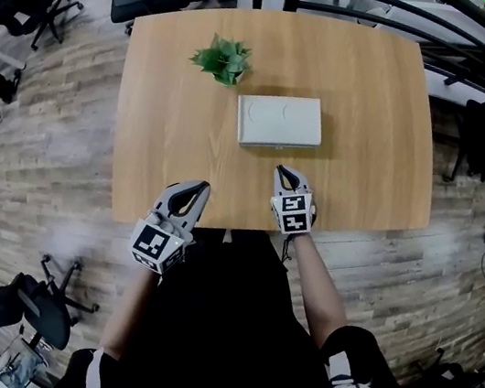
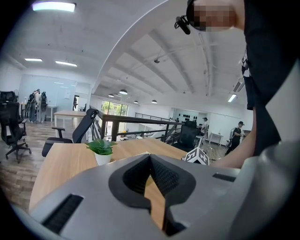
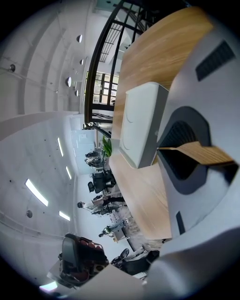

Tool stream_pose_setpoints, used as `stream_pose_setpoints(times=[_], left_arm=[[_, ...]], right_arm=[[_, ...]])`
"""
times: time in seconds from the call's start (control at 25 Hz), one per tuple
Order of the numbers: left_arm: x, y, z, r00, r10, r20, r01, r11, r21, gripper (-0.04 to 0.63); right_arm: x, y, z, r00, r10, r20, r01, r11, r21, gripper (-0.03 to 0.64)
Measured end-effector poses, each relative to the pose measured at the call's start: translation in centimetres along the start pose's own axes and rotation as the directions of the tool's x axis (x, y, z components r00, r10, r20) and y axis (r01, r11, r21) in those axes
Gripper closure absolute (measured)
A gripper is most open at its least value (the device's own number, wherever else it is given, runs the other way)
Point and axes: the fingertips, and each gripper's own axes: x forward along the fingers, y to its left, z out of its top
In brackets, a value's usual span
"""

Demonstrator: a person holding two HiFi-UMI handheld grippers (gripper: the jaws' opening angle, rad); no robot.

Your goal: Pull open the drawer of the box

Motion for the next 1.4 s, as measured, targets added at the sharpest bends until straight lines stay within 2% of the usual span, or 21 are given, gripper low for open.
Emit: stream_pose_setpoints(times=[0.36,0.92,1.4], left_arm=[[0.1,1.1,0.0,1.0,0.007,-0.017,-0.007,1.0,-0.01,0.572],[0.1,2.2,-0.3,0.999,0.016,-0.028,-0.017,1.0,-0.023,0.572],[1.4,2.5,-0.4,0.999,-0.009,-0.051,0.008,1.0,-0.012,0.572]], right_arm=[[2.6,-1.3,-0.5,0.999,-0.021,-0.026,0.023,0.997,0.073,0.589],[6.0,-2.8,-0.8,0.996,-0.048,-0.073,0.056,0.992,0.114,0.584],[7.6,-3.6,-1.9,0.992,-0.049,-0.114,0.067,0.984,0.163,0.523]])
